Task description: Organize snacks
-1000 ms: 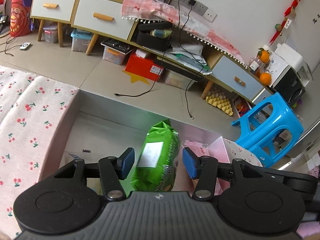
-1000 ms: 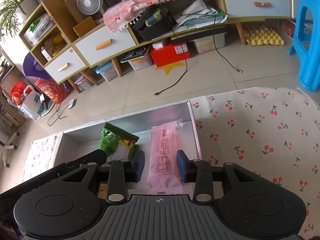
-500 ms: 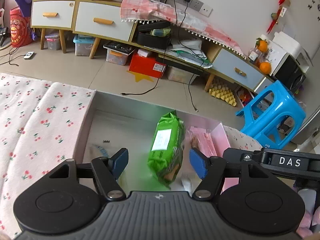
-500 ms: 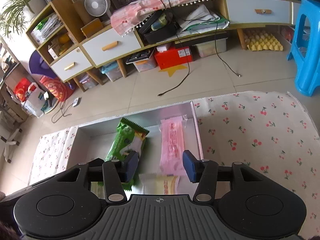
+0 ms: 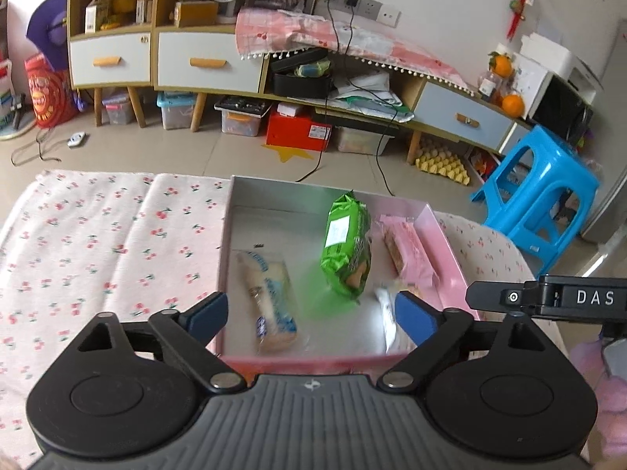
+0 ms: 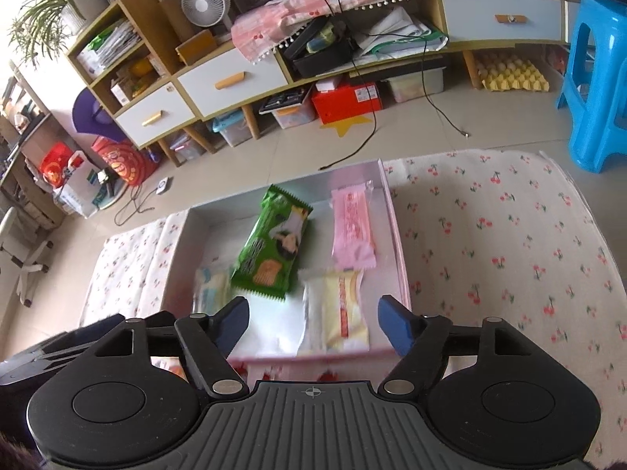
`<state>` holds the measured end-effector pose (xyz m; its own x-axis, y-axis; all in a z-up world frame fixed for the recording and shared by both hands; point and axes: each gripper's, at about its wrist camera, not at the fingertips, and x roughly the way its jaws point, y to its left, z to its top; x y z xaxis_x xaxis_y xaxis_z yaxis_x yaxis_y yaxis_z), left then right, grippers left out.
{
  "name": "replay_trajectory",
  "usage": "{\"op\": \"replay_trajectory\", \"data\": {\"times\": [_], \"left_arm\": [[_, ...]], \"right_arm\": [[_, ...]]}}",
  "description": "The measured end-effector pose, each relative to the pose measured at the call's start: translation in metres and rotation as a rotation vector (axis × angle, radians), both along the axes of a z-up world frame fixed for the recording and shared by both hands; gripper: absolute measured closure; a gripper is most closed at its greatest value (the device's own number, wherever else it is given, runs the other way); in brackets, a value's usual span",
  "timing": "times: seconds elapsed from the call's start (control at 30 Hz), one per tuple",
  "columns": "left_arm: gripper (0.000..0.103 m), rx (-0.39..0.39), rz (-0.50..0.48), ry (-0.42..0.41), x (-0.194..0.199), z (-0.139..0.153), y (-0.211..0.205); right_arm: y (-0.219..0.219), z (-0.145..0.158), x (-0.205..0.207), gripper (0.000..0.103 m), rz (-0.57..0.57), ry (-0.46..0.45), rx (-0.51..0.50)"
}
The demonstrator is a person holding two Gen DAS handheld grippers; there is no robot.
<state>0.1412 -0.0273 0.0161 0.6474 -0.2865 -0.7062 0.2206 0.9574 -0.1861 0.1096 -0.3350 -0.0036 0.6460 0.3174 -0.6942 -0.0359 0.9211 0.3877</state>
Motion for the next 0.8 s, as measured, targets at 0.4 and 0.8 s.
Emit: {"op": "replay_trajectory", "data": {"times": [0.4,0.8], "left_arm": [[0.002,0.091,0.002,-0.032,-0.048,0.005,0.02],[0.001,0.087,-0.021,-0.042,-0.073,-0.015,0.037]], "right_arm": [[0.015,-0.003,-0.056,0.022,0.038,-0.008,0.01],[0.034,-0.028,-0.089,0.022,0.13,-0.004,-0.092]]}}
